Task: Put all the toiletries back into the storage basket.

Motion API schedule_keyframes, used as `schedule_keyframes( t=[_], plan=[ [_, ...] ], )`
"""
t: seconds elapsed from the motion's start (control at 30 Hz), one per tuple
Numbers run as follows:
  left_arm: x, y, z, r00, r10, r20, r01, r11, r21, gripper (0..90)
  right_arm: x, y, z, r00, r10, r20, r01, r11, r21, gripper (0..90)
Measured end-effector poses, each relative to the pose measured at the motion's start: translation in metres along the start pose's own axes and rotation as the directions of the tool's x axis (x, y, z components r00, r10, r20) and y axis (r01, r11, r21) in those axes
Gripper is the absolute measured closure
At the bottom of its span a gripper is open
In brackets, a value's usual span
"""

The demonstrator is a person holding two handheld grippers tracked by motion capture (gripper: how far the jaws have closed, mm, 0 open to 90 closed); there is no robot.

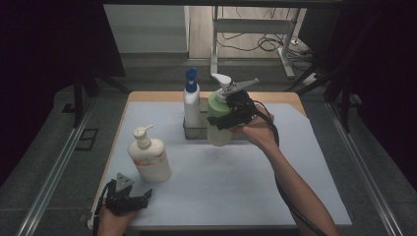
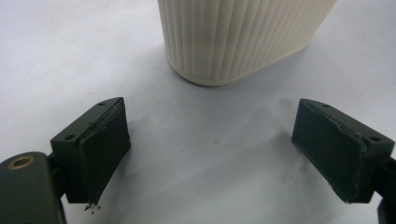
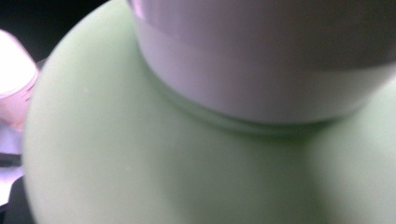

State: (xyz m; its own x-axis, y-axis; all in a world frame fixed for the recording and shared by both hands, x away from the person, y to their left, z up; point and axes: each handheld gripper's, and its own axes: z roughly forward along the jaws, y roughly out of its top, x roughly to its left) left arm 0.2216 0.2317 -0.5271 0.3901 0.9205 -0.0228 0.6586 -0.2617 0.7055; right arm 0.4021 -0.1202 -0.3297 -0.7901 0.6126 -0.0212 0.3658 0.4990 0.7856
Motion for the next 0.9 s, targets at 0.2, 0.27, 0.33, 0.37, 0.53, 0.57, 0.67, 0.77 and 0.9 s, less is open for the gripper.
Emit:
schedule_keyframes(
  t=[0.2,0.27,0.33,0.37,0.53,0.57,0.67,0.77,0.9],
  plan=[
    [0.000,0.000,0.000,1.0000,0.000,0.001,0.000,1.0000,0.001,10.8,-0.010,0.008,0.005,0.9996,0.001,0.027,-0.001,1.000,0.003,11.8],
    [0.000,0.000,0.000,1.0000,0.000,0.001,0.000,1.0000,0.001,10.8,-0.012,0.010,0.006,0.9995,0.008,0.030,-0.008,1.000,0.006,11.8],
    [0.000,0.000,0.000,1.0000,0.000,0.001,0.000,1.0000,0.001,10.7,-0.015,0.013,0.007,0.9992,0.014,0.037,-0.014,1.000,0.005,11.8],
    [0.000,0.000,0.000,1.0000,0.000,0.001,0.000,1.0000,0.001,10.8,-0.017,0.015,0.008,0.9990,0.014,0.042,-0.014,1.000,0.003,11.8],
    [0.000,0.000,0.000,1.0000,0.000,0.001,0.000,1.0000,0.001,10.8,-0.024,0.021,0.009,0.9978,0.023,0.062,-0.023,1.000,0.002,11.8],
    [0.000,0.000,0.000,1.0000,0.000,0.001,0.000,1.0000,0.001,10.8,-0.026,0.023,0.010,0.9977,0.021,0.064,-0.021,1.000,-0.001,11.8],
    [0.000,0.000,0.000,1.0000,0.000,0.001,0.000,1.0000,0.001,10.8,-0.029,0.026,0.013,0.9965,0.020,0.082,-0.020,1.000,0.002,11.8],
    [0.000,0.000,0.000,1.0000,0.000,0.001,0.000,1.0000,0.001,10.8,-0.034,0.029,0.017,0.9949,0.025,0.097,-0.026,1.000,0.006,11.8],
    [0.000,0.000,0.000,1.0000,0.000,0.001,0.000,1.0000,0.002,10.8,-0.041,0.030,0.023,0.9931,0.029,0.113,-0.030,1.000,0.003,11.8]
  ],
)
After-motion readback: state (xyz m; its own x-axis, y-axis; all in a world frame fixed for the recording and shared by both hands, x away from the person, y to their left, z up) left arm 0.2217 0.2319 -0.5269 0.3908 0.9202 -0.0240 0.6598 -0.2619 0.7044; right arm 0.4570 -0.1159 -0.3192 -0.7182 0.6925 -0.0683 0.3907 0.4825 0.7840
